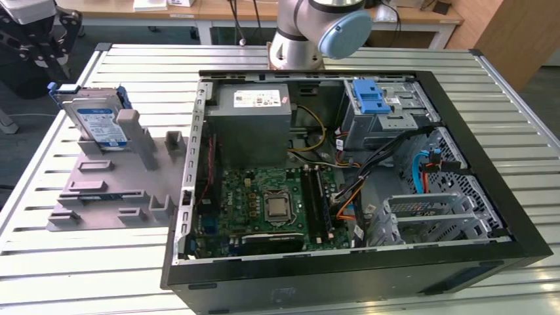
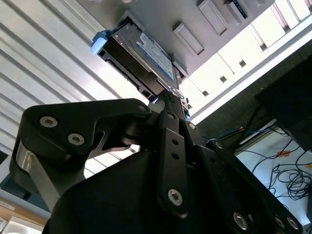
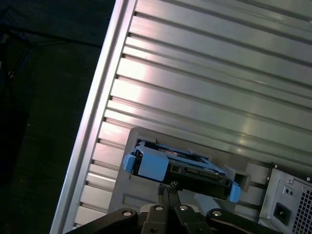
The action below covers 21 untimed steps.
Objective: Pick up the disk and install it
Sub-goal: 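Pick up the disk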
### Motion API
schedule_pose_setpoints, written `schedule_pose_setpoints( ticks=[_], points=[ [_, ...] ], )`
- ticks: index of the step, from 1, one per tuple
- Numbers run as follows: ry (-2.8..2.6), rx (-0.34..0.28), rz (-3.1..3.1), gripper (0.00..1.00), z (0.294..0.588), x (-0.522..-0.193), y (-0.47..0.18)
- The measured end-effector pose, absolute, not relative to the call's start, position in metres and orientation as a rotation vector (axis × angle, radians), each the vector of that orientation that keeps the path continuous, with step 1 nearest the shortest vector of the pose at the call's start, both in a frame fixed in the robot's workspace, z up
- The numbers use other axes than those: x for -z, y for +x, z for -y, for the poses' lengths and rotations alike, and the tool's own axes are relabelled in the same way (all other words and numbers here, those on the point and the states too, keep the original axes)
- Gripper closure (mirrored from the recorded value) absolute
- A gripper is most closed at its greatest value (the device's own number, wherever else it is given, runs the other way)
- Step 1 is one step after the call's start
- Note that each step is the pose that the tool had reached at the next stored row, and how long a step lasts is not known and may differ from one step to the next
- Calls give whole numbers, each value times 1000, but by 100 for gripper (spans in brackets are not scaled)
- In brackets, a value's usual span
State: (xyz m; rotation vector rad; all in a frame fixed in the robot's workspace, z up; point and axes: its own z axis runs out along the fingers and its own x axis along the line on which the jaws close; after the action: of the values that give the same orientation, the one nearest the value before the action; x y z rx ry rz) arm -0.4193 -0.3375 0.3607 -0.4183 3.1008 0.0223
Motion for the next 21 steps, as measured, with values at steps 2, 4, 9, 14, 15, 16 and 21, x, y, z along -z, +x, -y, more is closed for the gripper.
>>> schedule_pose_setpoints(
  ticks=[2,4,9,14,15,16,21],
  points=[
    [-445,-22,-3097,89,337,-361,-419],
    [-472,-23,-3093,89,337,-361,-419],
    [-539,-23,-3083,89,337,-361,-419],
    [-616,-23,-3069,89,337,-361,-419],
    [-636,-24,-3064,89,337,-361,-419],
    [-659,-24,-3060,89,337,-361,-419],
    [-760,-24,-3037,89,337,-360,-419]
  ],
)
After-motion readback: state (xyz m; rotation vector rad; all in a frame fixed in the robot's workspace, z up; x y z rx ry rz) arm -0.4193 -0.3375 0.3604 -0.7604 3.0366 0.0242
